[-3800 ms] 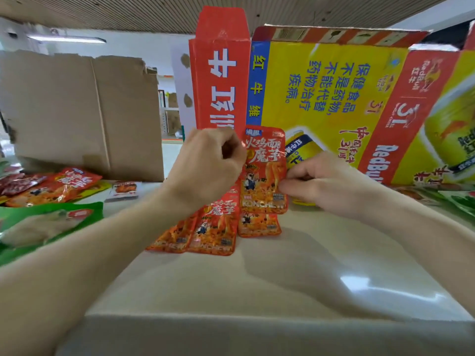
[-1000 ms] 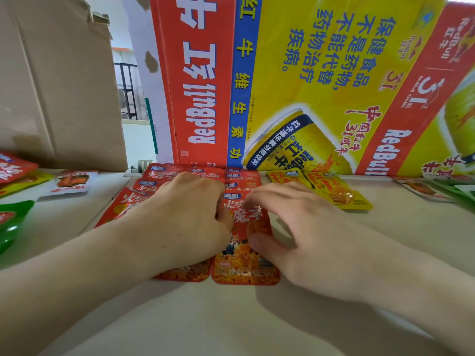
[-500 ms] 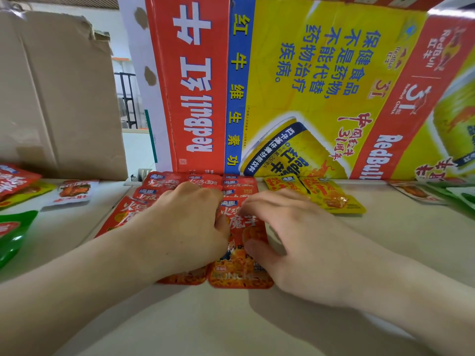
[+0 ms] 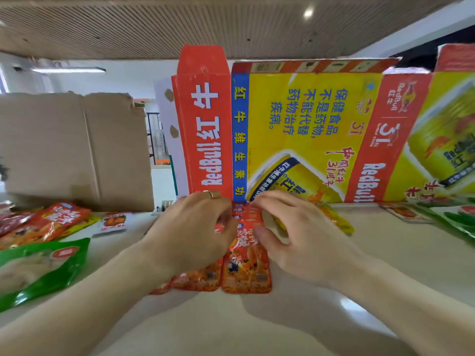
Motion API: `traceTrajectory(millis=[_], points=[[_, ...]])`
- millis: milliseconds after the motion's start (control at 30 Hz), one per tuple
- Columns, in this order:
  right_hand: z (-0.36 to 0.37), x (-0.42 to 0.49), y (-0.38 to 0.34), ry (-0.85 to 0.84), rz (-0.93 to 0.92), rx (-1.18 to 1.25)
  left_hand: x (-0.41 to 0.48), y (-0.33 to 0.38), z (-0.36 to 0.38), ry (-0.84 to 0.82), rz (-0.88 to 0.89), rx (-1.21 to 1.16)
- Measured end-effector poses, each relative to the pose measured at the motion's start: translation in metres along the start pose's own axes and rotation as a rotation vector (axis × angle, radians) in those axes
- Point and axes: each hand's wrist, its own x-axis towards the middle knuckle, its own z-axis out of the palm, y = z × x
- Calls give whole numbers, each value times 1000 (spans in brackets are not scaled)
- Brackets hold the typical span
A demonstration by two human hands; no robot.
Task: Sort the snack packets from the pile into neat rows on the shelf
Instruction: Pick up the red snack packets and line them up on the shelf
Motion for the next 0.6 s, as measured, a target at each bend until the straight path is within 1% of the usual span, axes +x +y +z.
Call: traceTrajectory(millis=[67,133,200,300,433,600], points=[[-4,-1,-2,33,-3,-23,-3,5,-10,16,12,41],[-8,-2,-5,51,-2,-64,-9,8,-20,-11,17,86],[-12,-2,-8,64,6,-100,-17,9,-31,-52,12,85],[-16,-1,-19,57,-3,-150,-33,4,-47,-57,2,91],[-13,3,-47,44,-36,-172,-53,-18,-65,-47,-32,117],[10,16,-97,35,-119,-214,-83,-54,-88,-35,-55,148]])
